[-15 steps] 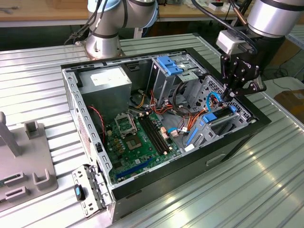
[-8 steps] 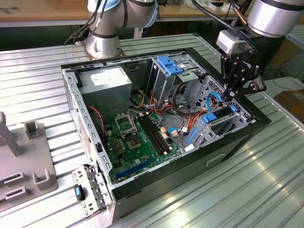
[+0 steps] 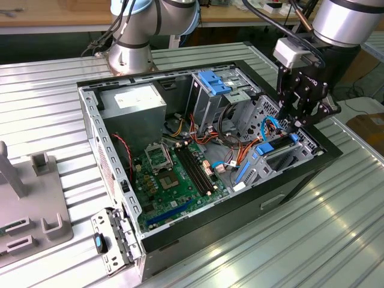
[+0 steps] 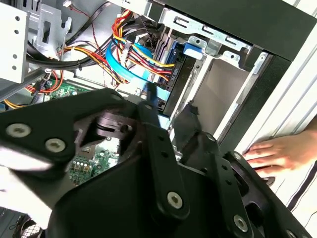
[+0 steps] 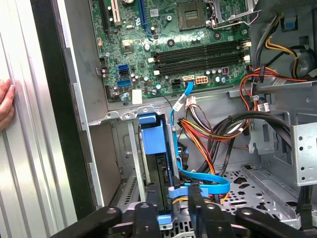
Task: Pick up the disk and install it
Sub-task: 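Insert the second disk wire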
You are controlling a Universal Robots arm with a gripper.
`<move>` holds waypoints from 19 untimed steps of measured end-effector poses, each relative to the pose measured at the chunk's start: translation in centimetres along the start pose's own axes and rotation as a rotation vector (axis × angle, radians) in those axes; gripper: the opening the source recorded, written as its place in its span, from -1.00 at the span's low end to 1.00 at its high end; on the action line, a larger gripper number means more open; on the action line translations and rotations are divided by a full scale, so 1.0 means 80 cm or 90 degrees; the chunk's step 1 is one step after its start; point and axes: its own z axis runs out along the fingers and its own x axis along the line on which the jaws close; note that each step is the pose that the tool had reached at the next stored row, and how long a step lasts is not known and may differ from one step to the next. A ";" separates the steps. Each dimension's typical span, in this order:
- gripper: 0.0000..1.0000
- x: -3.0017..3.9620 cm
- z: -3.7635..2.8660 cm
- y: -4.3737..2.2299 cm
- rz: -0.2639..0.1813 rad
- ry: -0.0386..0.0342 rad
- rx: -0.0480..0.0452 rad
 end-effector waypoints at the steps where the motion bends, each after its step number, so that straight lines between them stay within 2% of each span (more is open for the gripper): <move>1: -0.16 0.0000 -0.0001 0.0000 0.000 0.0000 0.0000; 2: -0.16 0.0001 0.0001 0.0000 0.003 -0.0063 -0.0009; 4: -0.16 0.0008 0.0029 0.0002 0.014 -0.0222 -0.0040; 5: -0.16 0.0020 0.0045 0.0001 0.018 -0.0254 -0.0047; 8: -0.16 0.0057 0.0102 0.0001 0.026 -0.0278 -0.0054; 10: -0.16 0.0115 0.0214 0.0001 0.039 -0.0283 -0.0061; 11: -0.16 0.0126 0.0244 0.0002 0.043 -0.0290 -0.0063; 13: -0.16 0.0129 0.0267 0.0003 0.048 -0.0305 -0.0068; 19: -0.16 0.0129 0.0269 0.0003 0.048 -0.0308 -0.0069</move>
